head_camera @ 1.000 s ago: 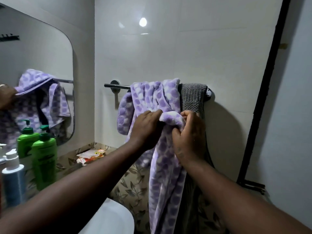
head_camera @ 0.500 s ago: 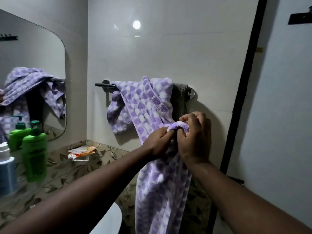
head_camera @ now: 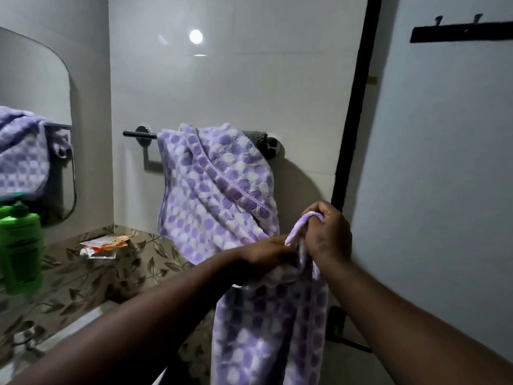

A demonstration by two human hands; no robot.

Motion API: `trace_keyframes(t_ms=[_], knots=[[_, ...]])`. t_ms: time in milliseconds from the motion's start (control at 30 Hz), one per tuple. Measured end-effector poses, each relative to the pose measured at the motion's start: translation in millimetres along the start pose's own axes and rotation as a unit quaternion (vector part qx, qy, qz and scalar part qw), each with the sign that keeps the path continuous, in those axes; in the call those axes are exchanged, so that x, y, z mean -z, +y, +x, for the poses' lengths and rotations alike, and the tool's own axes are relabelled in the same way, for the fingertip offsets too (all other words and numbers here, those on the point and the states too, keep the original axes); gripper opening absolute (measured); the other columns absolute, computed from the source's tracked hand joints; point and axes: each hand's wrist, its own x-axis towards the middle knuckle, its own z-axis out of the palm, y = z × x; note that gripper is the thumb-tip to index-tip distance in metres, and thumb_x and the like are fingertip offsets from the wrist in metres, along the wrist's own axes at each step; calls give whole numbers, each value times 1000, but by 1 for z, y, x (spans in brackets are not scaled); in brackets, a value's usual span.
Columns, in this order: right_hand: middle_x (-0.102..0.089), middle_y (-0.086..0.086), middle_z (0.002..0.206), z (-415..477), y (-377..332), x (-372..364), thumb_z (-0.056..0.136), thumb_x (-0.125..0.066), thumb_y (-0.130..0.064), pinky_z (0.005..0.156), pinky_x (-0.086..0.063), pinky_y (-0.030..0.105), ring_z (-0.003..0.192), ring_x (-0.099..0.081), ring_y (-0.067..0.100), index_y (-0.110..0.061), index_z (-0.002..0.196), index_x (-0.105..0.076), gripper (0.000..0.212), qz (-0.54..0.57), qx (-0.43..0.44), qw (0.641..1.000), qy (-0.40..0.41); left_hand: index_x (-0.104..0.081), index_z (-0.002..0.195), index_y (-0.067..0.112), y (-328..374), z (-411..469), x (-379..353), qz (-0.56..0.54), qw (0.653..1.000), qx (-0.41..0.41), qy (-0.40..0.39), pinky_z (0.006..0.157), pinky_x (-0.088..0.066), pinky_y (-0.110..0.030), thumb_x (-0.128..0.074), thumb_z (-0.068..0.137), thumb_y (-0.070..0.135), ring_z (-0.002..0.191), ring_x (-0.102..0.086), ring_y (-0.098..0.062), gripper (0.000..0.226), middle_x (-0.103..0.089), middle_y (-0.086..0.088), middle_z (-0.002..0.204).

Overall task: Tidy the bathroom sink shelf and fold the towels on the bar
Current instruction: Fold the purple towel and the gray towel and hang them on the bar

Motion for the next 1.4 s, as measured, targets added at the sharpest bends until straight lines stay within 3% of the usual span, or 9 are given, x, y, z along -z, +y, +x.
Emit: trace_keyframes(t_ms=[67, 167, 367, 600, 767, 900, 1067, 1233, 1400], knots=[[-69, -3, 75, 7, 7, 7, 76, -49, -10, 61, -43, 31, 74, -61, 26, -18, 75, -63, 16, -2, -36, 999, 18, -60, 116, 14, -2, -1, -7, -8, 999, -26, -40, 55, -41, -23, -48, 93, 2, 65, -54, -17, 29, -57, -10, 82], [-69, -1, 80, 19, 14, 15, 79, -48, -6, 63, -40, 30, 77, -61, 29, -17, 76, -62, 18, -2, -85, 995, 58, -49, 142, 27, -1, 0, -14, 63, 993, -68, -67, 82, -48, -38, -44, 86, -8, 96, -57, -26, 67, -58, -7, 111], [-71, 1, 84, 47, 30, 34, 79, -47, -7, 68, -42, 29, 80, -64, 31, -16, 78, -64, 19, 14, -146, 979, 141, -55, 138, 16, -1, 1, -7, 249, 965, -14, -78, 104, -52, -37, -62, 95, 6, 117, -63, -18, 45, -65, -6, 134], [-67, -7, 75, 64, 45, 56, 77, -45, -9, 68, -46, 29, 77, -65, 28, -17, 78, -62, 19, 27, -166, 969, 181, -62, 105, 2, -24, 2, 12, 387, 899, 129, -156, 60, -41, -25, -59, 103, 13, 76, -52, -24, 12, -56, -17, 91], [-61, 0, 65, 57, 46, 56, 75, -68, -19, 60, -43, 31, 64, -57, 24, -9, 77, -58, 14, -29, -193, 981, 23, -73, 100, -2, -7, 16, 31, 281, 959, 12, 23, 70, -48, -25, -62, 101, 14, 77, -58, -10, 19, -66, -3, 83], [-75, 5, 85, 35, 33, 51, 75, -84, -16, 75, -58, 36, 75, -66, 17, -16, 94, -75, 21, 33, -131, 968, -212, -61, 73, 8, 16, 32, 37, 287, 935, -40, 207, 62, -40, -29, -65, 89, 14, 71, -52, -18, 17, -58, -3, 71], [-72, -3, 72, 17, 9, 33, 80, -84, -19, 61, -51, 20, 62, -61, 4, -18, 113, -76, 34, 55, -79, 912, -398, -59, 63, 14, 35, 41, 24, 196, 952, -66, 224, 59, -41, -31, -65, 61, 28, 61, -53, -21, 15, -60, -6, 62], [-57, -1, 68, 17, 7, 21, 85, -63, -5, 58, -35, 28, 62, -45, 11, -6, 94, -77, 17, -16, -34, 962, -269, -63, 91, 3, 30, 43, 24, 127, 966, -92, 205, 63, -40, -34, -82, 76, 31, 67, -51, -18, 38, -61, -8, 74], [-68, -1, 66, 24, 13, 26, 67, -71, -30, 65, -50, 32, 65, -59, 14, -15, 83, -73, 22, -2, -89, 989, -115, -63, 94, 8, 8, 39, 38, 176, 976, -76, 101, 70, -43, -32, -70, 95, 11, 80, -55, -18, 7, -62, -10, 85]])
